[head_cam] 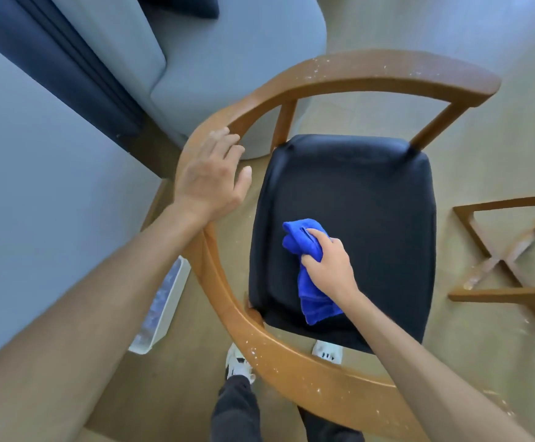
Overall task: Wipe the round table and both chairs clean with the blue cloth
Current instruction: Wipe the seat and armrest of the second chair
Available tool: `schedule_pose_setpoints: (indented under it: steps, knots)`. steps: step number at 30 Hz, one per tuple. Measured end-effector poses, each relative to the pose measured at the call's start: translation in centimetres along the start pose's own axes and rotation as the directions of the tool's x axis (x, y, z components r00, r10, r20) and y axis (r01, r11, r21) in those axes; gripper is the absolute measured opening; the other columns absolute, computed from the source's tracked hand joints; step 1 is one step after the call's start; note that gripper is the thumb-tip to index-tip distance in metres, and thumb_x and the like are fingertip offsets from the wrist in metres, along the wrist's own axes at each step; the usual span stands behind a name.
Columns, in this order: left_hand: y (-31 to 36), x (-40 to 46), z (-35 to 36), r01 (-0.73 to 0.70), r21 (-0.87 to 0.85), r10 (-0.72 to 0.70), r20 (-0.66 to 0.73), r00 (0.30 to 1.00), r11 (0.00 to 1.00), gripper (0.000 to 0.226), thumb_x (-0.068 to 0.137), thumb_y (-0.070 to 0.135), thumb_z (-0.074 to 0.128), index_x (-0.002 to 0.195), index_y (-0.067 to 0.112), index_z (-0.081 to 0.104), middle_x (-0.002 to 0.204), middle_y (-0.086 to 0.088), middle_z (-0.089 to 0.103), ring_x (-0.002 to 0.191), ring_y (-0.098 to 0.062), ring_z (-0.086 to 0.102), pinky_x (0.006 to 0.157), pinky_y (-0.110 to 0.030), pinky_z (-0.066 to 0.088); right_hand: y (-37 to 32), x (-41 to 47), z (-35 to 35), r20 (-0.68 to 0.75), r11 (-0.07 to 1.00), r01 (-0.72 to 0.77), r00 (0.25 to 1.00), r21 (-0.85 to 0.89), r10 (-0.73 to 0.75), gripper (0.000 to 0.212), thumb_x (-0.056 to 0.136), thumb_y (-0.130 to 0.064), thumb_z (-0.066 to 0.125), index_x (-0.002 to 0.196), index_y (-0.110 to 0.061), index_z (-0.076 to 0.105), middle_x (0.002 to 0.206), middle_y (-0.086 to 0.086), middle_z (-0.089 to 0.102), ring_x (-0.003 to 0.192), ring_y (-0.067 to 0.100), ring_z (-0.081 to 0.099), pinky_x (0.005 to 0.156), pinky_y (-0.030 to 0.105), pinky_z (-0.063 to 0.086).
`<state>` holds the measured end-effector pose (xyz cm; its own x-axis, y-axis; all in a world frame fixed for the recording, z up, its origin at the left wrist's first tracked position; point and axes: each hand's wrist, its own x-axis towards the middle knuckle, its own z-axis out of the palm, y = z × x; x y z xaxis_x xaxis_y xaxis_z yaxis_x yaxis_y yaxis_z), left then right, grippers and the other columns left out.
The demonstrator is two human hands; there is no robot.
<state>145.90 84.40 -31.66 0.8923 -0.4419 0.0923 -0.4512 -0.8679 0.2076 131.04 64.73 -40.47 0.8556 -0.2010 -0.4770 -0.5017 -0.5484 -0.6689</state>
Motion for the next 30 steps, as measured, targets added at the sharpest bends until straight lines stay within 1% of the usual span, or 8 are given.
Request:
schedule_pose_setpoints:
  steps: [5, 9, 12, 14, 16, 22, 26, 30]
  knots:
    - [0.5, -3.4, -1.6, 0.072, -0.346, -0.036, 0.110, 0.993, 0.936, 0.049, 0.094, 0.032, 0.035, 0.131, 0.007, 0.054, 0.151, -0.008, 0.037, 0.146, -0.018, 0.018, 0.116, -0.025, 0.008, -7.0, -5.1, 0.9, -0.183, 0.976, -0.028, 0.981, 0.215, 0.068, 0.053, 0.087, -0.023, 0.056, 0.138, -0.032, 0.044, 0.125, -0.003, 0.045, 0.090, 0.005, 0.049, 0.078, 0.020, 0.036]
    - [0.0, -5.8, -3.2, 0.124, -0.480, -0.042, 0.178, 0.983, 0.868, 0.040, 0.100, 0.025, 0.035, 0.134, 0.010, 0.052, 0.150, -0.003, 0.039, 0.145, -0.012, 0.020, 0.114, -0.022, 0.011, -12.9, -10.3, 5.2, -0.293, 0.954, 0.003, 0.952, 0.301, 0.089, 0.054, 0.086, -0.032, 0.058, 0.137, -0.035, 0.040, 0.131, -0.006, 0.034, 0.104, 0.002, 0.047, 0.084, 0.015, 0.037]
    - [-0.9, -7.1, -3.7, 0.087, -0.499, 0.024, 0.211, 0.977, 0.862, 0.039, 0.101, 0.021, 0.034, 0.135, 0.010, 0.051, 0.151, -0.002, 0.038, 0.144, -0.010, 0.020, 0.112, -0.021, 0.012, -15.8, -12.8, 9.9, -0.347, 0.990, -0.112, 0.929, 0.081, 0.133, 0.063, 0.084, -0.044, 0.058, 0.140, -0.024, 0.037, 0.147, 0.011, 0.025, 0.119, 0.027, 0.043, 0.099, 0.036, 0.039]
    - [-1.4, -7.5, -3.7, 0.071, -0.504, 0.056, 0.233, 0.971, 0.861, 0.038, 0.102, 0.020, 0.035, 0.135, 0.010, 0.051, 0.151, -0.001, 0.037, 0.144, -0.007, 0.018, 0.112, -0.020, 0.010, -16.8, -13.3, 11.9, -0.424, 0.966, -0.214, 0.896, -0.144, 0.135, 0.067, 0.077, -0.049, 0.065, 0.133, -0.015, 0.051, 0.144, 0.023, 0.038, 0.111, 0.036, 0.053, 0.088, 0.042, 0.047]
    - [-1.3, -7.5, -3.4, 0.047, -0.499, 0.085, 0.240, 0.967, 0.865, 0.038, 0.101, 0.020, 0.036, 0.134, 0.009, 0.052, 0.151, -0.003, 0.038, 0.145, -0.009, 0.017, 0.116, -0.024, 0.008, -17.2, -13.0, 12.6, -0.471, 0.946, -0.242, 0.874, -0.214, 0.117, 0.059, 0.071, -0.048, 0.069, 0.117, -0.013, 0.063, 0.136, 0.026, 0.049, 0.114, 0.039, 0.057, 0.086, 0.045, 0.052]
    - [-0.5, -8.2, -1.1, -0.150, -0.131, 0.175, 0.213, 0.961, 0.980, 0.056, 0.090, 0.034, 0.029, 0.125, 0.003, 0.060, 0.141, -0.014, 0.049, 0.142, -0.028, 0.027, 0.118, -0.040, -0.005, -12.3, -14.3, 12.6, -0.465, 0.939, -0.022, 0.873, -0.344, -0.150, 0.038, 0.074, -0.021, 0.071, 0.112, -0.014, 0.066, 0.133, 0.024, 0.054, 0.116, 0.035, 0.058, 0.088, 0.043, 0.051]
    - [-0.1, -9.4, 0.0, -0.263, 0.118, 0.235, 0.207, 0.950, 0.958, 0.057, 0.088, 0.034, 0.029, 0.111, -0.005, 0.064, 0.127, -0.025, 0.056, 0.135, -0.042, 0.031, 0.116, -0.041, -0.015, -6.4, -18.1, 10.4, -0.338, 0.897, 0.158, 0.888, -0.413, -0.312, 0.054, 0.065, -0.019, 0.068, 0.119, -0.014, 0.063, 0.139, 0.025, 0.047, 0.122, 0.037, 0.051, 0.097, 0.045, 0.044]
    - [1.5, -10.2, 0.9, -0.275, 0.211, 0.221, 0.248, 0.943, 0.938, 0.054, 0.091, 0.034, 0.026, 0.101, -0.002, 0.065, 0.120, -0.024, 0.061, 0.130, -0.043, 0.040, 0.113, -0.050, -0.018, 0.3, -21.8, 5.6, -0.288, 0.839, 0.294, 0.844, -0.457, -0.453, 0.042, 0.074, -0.018, 0.063, 0.115, -0.011, 0.067, 0.138, 0.025, 0.048, 0.125, 0.037, 0.049, 0.101, 0.046, 0.041]
